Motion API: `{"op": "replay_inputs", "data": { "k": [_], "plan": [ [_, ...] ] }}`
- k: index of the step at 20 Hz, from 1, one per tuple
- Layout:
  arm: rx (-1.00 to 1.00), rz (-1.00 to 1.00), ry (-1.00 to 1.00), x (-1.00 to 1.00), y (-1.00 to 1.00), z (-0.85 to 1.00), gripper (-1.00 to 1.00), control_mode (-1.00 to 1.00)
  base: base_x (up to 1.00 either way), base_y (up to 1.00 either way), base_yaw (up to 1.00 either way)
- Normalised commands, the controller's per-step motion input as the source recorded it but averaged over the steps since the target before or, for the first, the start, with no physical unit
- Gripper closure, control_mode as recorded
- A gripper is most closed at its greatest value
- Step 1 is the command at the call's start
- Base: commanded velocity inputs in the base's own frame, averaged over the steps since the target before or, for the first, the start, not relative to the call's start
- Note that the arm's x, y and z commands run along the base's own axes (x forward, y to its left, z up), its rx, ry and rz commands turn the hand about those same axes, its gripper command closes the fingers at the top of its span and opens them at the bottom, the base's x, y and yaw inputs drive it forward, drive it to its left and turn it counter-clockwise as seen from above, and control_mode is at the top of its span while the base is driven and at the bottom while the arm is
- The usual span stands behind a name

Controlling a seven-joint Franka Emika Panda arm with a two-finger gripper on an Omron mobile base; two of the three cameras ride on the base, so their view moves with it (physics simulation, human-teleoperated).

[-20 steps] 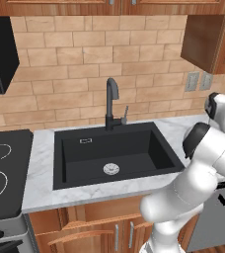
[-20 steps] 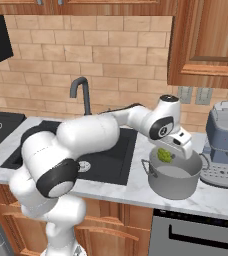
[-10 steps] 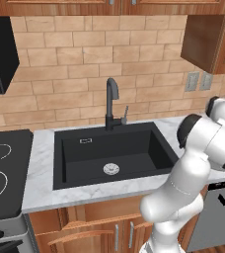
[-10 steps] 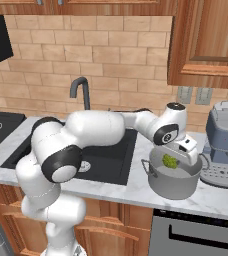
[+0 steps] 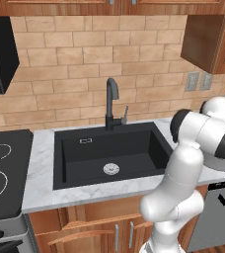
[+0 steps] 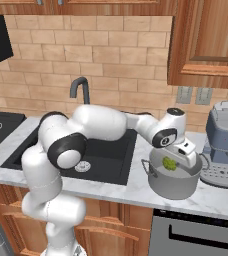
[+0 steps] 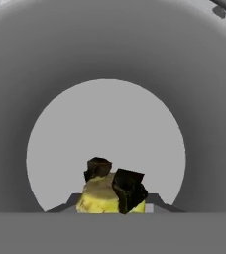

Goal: Dump the broccoli from the pot into the sink. Then turn on the water and wash the broccoli. Then turn off the water and put the broccoli back in the pot.

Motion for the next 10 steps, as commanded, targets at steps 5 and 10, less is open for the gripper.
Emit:
{"op": "replay_inputs", "data": {
  "k": [5, 10],
  "plan": [
    [0.0, 0.0, 0.0, 0.04, -0.05, -0.18, 1.0, -1.0, 0.0, 0.0, 0.0],
    [0.0, 0.0, 0.0, 0.01, 0.0, -0.15, 1.0, -1.0, 0.0, 0.0, 0.0]
  ]
}}
